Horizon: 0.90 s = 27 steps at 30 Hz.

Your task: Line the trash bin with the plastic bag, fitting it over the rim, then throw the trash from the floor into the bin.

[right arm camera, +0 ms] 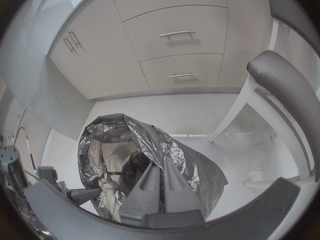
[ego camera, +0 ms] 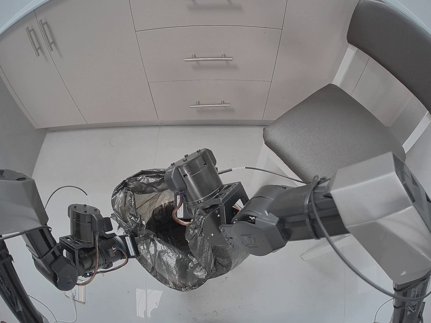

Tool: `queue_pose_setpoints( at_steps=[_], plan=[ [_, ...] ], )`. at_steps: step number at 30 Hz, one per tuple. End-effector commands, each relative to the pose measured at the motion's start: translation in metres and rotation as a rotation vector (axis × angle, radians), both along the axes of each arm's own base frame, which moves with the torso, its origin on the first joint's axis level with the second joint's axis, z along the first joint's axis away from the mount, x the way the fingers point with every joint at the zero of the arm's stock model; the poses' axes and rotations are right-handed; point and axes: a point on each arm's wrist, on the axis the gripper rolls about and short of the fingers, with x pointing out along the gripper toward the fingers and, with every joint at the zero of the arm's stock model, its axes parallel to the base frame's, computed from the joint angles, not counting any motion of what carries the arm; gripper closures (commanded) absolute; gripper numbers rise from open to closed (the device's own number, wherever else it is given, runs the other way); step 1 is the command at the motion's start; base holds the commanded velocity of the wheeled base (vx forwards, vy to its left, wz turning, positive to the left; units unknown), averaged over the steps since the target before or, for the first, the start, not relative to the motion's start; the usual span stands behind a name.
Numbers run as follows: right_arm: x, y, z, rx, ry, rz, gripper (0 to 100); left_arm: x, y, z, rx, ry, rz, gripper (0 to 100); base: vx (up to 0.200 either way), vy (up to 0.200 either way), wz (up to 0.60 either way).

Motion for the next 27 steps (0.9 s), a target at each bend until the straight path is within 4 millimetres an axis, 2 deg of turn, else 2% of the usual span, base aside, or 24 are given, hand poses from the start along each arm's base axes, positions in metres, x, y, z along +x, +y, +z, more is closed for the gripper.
queue_pose_setpoints(
  at_steps=[1, 7, 11, 14, 27],
  plan=[
    [0.009, 0.003, -0.024, -0.025, -0.005, -0.040, 100, 0.005, 0.002, -0.027, 0.047, 0.052, -0.008, 100, 0.000, 0.000, 0.00],
    [0.010, 0.003, -0.027, -0.029, -0.007, -0.048, 100, 0.008, 0.008, -0.028, 0.044, 0.040, 0.019, 100, 0.000, 0.000, 0.00],
    [0.004, 0.003, -0.031, -0.042, 0.006, -0.039, 100, -0.010, 0.013, -0.028, 0.057, 0.076, 0.020, 100, 0.000, 0.000, 0.00],
    [0.004, 0.004, -0.033, -0.045, 0.008, -0.039, 100, -0.015, 0.015, -0.030, 0.061, 0.088, 0.025, 100, 0.000, 0.000, 0.00],
    [0.009, 0.005, -0.054, -0.107, 0.023, -0.036, 100, 0.001, 0.015, -0.041, 0.080, 0.090, 0.016, 100, 0.000, 0.000, 0.00]
  ],
)
